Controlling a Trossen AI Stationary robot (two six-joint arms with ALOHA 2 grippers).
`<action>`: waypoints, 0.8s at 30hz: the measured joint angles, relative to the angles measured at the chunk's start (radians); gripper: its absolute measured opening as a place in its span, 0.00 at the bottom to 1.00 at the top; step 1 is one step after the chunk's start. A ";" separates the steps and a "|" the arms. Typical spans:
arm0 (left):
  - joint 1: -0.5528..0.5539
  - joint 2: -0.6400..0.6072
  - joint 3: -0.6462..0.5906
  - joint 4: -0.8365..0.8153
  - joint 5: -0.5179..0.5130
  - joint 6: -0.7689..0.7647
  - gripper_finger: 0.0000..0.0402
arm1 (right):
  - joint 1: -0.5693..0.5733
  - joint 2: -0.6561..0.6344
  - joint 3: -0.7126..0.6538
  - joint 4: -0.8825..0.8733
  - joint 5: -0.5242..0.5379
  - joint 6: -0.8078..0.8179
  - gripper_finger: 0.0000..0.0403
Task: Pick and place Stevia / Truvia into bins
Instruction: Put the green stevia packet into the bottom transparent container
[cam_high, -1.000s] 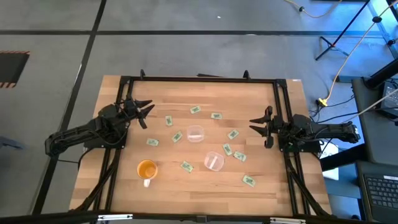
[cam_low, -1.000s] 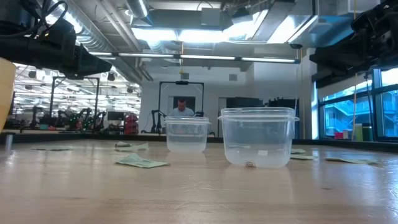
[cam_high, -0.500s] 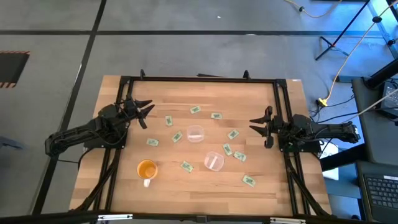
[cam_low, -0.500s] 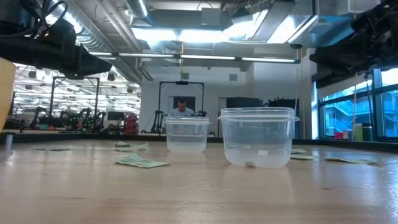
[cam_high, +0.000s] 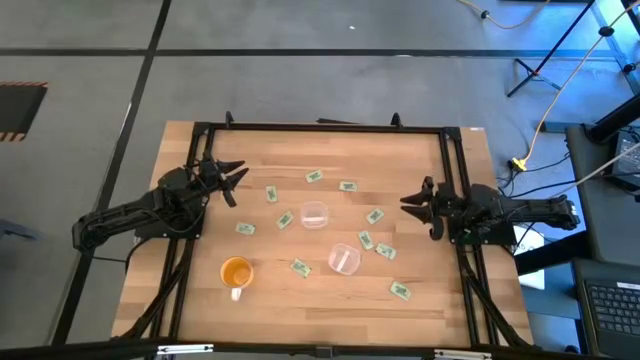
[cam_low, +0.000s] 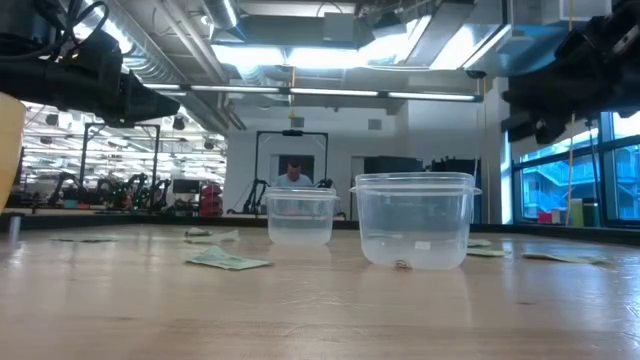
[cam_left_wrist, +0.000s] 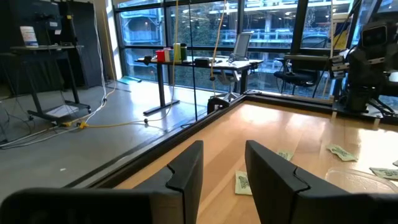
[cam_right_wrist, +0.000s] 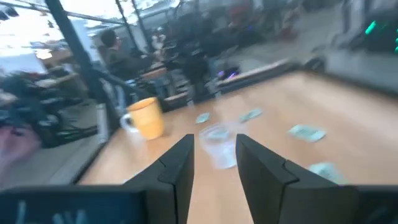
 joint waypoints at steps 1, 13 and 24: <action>0.000 0.000 0.000 0.000 0.000 0.000 0.28 | 0.000 0.009 0.000 -0.003 -0.020 0.031 0.30; 0.000 0.000 0.000 0.000 0.000 0.000 0.28 | 0.000 0.250 0.006 0.009 0.009 0.087 0.30; 0.000 0.000 0.000 0.000 -0.009 0.000 0.28 | 0.000 0.598 0.114 -0.006 0.238 0.171 0.30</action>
